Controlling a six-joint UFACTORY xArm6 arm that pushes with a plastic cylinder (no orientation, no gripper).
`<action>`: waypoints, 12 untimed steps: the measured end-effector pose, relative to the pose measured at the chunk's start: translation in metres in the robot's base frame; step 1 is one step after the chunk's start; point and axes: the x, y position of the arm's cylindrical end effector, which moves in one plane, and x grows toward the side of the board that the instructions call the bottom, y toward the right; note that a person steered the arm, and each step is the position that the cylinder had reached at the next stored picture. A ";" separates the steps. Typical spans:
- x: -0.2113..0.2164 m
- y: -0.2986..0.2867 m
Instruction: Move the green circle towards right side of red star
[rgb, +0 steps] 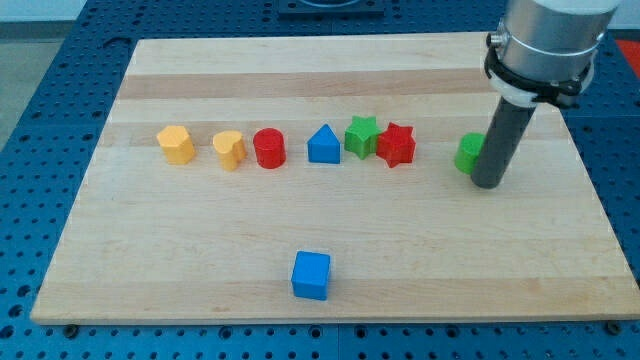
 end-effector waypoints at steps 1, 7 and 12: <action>-0.009 0.000; -0.043 0.043; -0.043 -0.032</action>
